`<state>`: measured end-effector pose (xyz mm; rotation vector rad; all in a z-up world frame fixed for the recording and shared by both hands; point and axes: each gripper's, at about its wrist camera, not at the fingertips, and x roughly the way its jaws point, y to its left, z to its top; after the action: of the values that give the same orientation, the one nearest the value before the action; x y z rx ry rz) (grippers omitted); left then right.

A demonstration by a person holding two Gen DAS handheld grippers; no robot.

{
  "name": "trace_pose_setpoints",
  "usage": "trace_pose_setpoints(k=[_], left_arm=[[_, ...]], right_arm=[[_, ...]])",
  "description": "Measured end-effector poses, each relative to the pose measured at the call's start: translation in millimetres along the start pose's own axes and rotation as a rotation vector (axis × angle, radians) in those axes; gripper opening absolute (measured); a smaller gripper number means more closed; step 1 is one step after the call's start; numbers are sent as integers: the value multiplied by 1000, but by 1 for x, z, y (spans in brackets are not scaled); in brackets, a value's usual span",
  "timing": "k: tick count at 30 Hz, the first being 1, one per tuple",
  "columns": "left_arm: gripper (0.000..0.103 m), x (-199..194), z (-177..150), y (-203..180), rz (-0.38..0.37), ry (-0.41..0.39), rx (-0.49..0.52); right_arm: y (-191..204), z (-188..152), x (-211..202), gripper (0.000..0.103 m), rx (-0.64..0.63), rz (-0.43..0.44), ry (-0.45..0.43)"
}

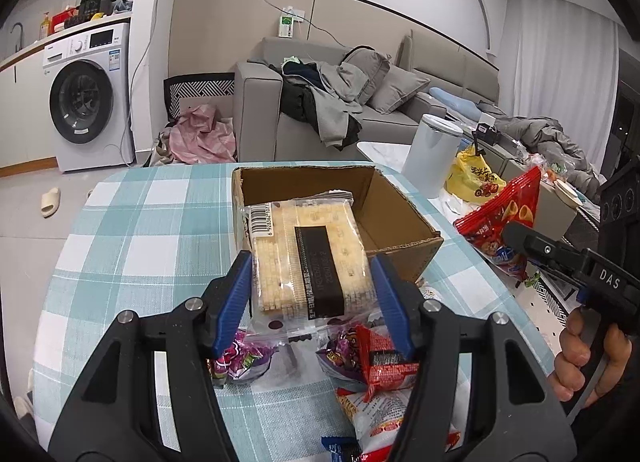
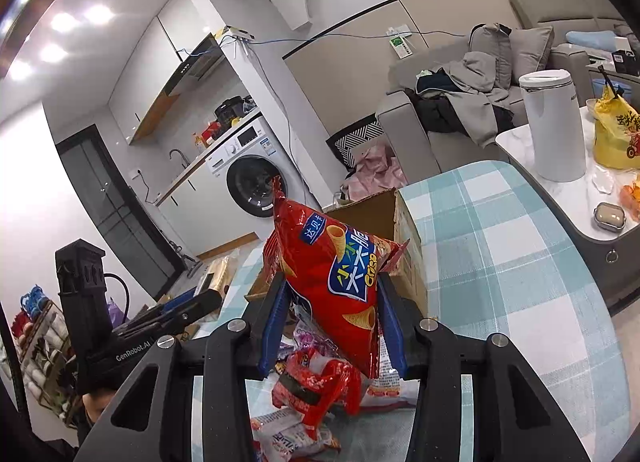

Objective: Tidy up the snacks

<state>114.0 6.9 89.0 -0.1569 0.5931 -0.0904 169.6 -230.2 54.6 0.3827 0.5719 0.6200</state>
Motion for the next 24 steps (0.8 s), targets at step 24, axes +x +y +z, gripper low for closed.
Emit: trace_pose_setpoints(k=[24], left_arm=[[39, 31, -18, 36, 34, 114, -32]], right_arm=[[-12, 7, 31, 43, 18, 19, 39]])
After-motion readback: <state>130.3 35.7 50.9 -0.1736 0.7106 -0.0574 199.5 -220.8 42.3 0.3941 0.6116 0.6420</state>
